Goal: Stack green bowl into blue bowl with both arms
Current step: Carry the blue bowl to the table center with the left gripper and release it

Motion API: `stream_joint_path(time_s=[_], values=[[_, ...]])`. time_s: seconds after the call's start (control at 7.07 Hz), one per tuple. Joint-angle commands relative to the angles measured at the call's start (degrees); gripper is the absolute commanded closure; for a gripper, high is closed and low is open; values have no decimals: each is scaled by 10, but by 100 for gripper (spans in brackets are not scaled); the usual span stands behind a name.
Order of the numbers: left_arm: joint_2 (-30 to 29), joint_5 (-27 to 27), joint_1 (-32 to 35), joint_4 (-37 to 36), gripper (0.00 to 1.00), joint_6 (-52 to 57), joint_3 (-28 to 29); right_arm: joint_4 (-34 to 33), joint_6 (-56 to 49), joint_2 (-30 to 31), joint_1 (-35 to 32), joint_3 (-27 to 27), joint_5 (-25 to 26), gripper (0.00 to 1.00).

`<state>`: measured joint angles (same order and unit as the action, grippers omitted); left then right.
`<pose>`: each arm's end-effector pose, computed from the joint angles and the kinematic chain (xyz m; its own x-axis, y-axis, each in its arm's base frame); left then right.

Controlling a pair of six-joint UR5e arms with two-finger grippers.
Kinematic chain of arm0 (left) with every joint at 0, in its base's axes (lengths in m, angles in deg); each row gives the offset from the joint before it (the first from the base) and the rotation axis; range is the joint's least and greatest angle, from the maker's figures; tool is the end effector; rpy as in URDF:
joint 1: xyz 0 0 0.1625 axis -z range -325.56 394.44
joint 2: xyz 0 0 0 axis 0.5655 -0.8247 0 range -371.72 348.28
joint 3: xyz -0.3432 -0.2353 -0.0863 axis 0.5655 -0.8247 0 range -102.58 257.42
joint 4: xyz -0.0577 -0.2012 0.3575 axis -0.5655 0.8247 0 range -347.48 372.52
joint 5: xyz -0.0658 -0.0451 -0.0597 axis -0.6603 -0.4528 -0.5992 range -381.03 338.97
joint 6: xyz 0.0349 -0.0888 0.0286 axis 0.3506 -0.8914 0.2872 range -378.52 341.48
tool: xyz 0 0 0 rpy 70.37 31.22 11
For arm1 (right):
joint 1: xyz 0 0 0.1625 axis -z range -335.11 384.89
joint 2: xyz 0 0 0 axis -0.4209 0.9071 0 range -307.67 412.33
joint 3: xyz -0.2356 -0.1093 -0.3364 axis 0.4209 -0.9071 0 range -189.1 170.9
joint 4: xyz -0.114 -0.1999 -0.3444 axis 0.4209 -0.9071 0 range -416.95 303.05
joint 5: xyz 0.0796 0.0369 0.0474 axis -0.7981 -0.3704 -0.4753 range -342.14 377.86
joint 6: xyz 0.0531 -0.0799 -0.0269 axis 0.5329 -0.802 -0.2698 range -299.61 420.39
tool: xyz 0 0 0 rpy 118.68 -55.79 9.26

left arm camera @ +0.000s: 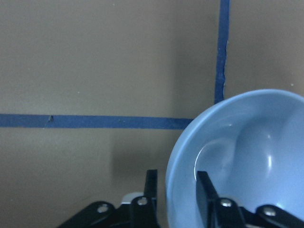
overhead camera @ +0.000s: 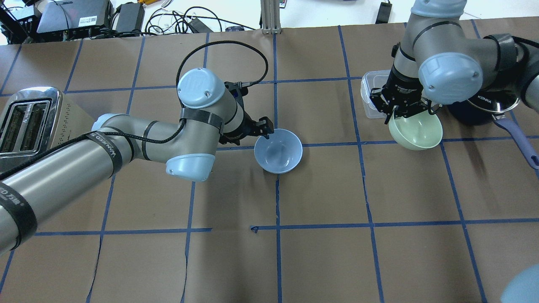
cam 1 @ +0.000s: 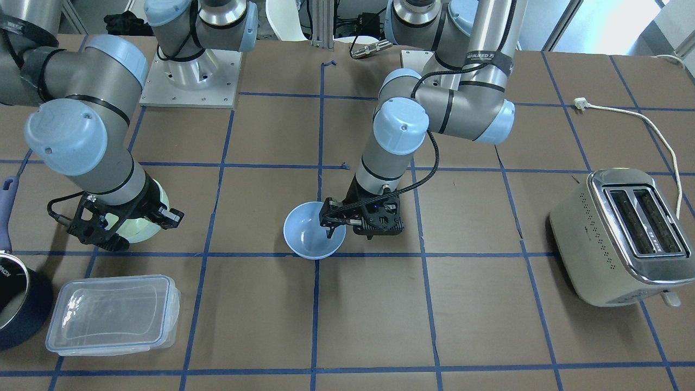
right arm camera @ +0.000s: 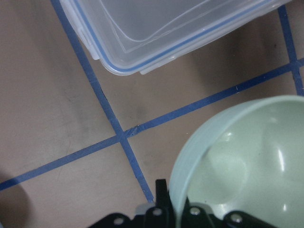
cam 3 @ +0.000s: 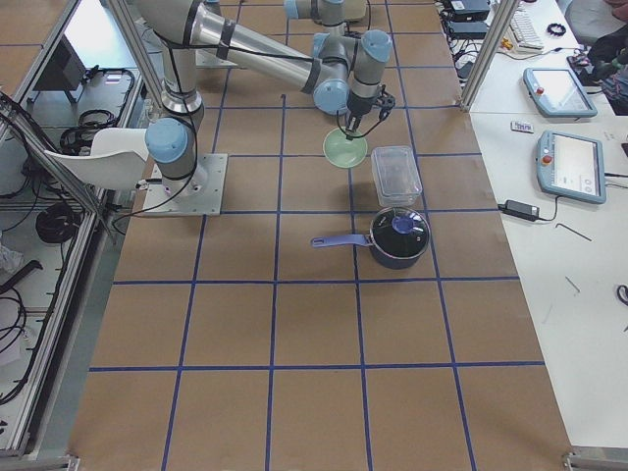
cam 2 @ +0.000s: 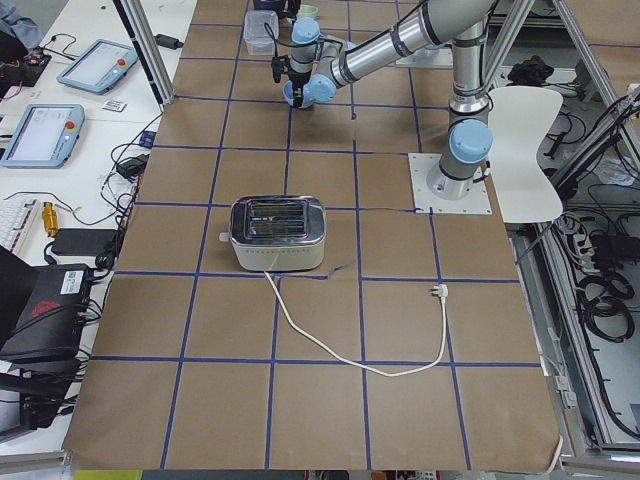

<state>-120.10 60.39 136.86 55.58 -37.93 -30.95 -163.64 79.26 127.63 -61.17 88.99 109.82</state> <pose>-0.2659 -0.5187 0.2517 -0.9758 -0.0945 0.1974 -0.1193 0.9858 -0.1178 0.0913 -0.5656 0.3121 -0.9216 0.3824 0.0665 0.3872 0.9176 0.0895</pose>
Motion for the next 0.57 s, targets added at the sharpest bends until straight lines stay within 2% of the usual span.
stream_joint_path(time_s=[0.0, 0.14, 0.28, 0.42], values=[[58, 28, -41, 192, 0, 135, 86, -1, 49, -3, -22, -6, -3, 100], [86, 91, -42, 300, 0, 176, 145, 0, 103, -14, -50, -24, 1, 100], [109, 95, -49, 416, 0, 196, 193, -2, 150, -36, -90, -47, 3, 100], [139, 101, -58, 478, 0, 196, 222, -2, 233, -58, -130, -74, 4, 100]])
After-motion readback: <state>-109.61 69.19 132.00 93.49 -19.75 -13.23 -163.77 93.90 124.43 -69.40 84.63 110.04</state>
